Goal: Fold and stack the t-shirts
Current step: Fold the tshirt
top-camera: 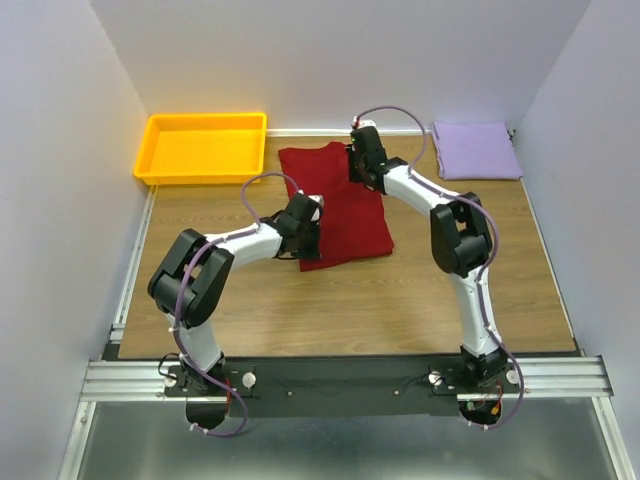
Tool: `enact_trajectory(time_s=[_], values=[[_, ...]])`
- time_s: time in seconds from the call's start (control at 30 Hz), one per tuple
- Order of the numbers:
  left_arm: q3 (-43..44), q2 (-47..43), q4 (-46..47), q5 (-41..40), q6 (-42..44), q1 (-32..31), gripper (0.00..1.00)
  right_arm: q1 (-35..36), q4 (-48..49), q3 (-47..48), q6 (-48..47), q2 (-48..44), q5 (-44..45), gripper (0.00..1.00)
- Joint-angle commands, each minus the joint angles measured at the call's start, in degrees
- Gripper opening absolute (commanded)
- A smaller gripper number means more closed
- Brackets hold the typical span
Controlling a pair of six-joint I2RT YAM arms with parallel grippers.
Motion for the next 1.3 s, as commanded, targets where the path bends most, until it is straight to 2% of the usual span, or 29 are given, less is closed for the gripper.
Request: enact_trajectory(time_s=[0.0, 0.07, 0.1, 0.13, 0.17, 0.27, 0.3, 0.4, 0.5, 0.67, 0.77, 0.9, 1.07, 1.17, 1.27], values=[[-2.8, -1.3, -5.1, 1.3, -0.3, -0.2, 0.02, -1.7, 0.7, -1.8, -1.6, -4.4, 0.9, 0.33], [-3.1, -2.2, -4.5, 1.4, -0.3, -0.1, 0.02, -2.1, 0.7, -7.5, -1.4, -9.2, -1.8, 0.33], [-3.2, -3.7, -4.1, 0.8, -0.6, 0.0, 0.02, -2.9, 0.8, -11.9, -0.1, -13.0, -5.6, 0.33], [-3.4, -4.5, -3.9, 0.8, -0.9, 0.0, 0.02, -2.9, 0.8, -11.9, 0.8, -13.1, -8.5, 0.33], [-4.1, -6.8, -2.6, 0.7, -1.7, 0.3, 0.02, -3.6, 1.1, -17.0, 2.9, -16.5, -15.2, 0.33], [-5.6, -11.4, 0.2, 2.2, -3.3, 1.4, 0.02, -5.4, 3.3, -28.4, 8.3, -24.5, -25.1, 0.33], [-6.8, -12.3, 2.4, 3.2, -4.2, 2.3, 0.02, -5.9, 6.4, -31.9, 10.1, -26.3, -31.9, 0.33], [-7.8, -12.4, 4.0, 7.7, -4.3, 3.8, 0.02, -7.9, 15.6, -43.4, 17.5, -31.6, -44.5, 0.34], [-8.1, -9.2, 3.9, 11.0, -3.6, 4.3, 0.02, -9.1, 24.9, -52.5, 23.2, -32.6, -53.8, 0.34], [-9.6, -4.8, 1.7, 15.2, -1.1, 6.2, 0.00, -15.4, 36.2, -63.7, 29.9, -27.1, -60.2, 0.34], [-10.2, -3.9, -1.4, 13.3, 0.7, 7.0, 0.00, -19.5, 36.6, -67.3, 32.2, -21.7, -63.8, 0.34], [-12.4, -5.5, -4.6, 10.4, 2.1, 8.2, 0.00, -23.1, 36.5, -72.1, 31.8, -22.4, -64.3, 0.34], [-15.0, -8.6, -5.6, 9.0, 2.1, 8.6, 0.00, -23.5, 31.0, -70.6, 29.6, -29.0, -63.7, 0.34], [-14.6, -13.0, -3.4, 8.2, 0.1, 8.7, 0.00, -23.2, 28.7, -67.0, 29.1, -33.0, -62.9, 0.34], [-12.3, -17.2, 1.4, 6.9, -2.9, 9.4, 0.03, -22.3, 28.7, -61.1, 30.8, -32.6, -62.0, 0.34]])
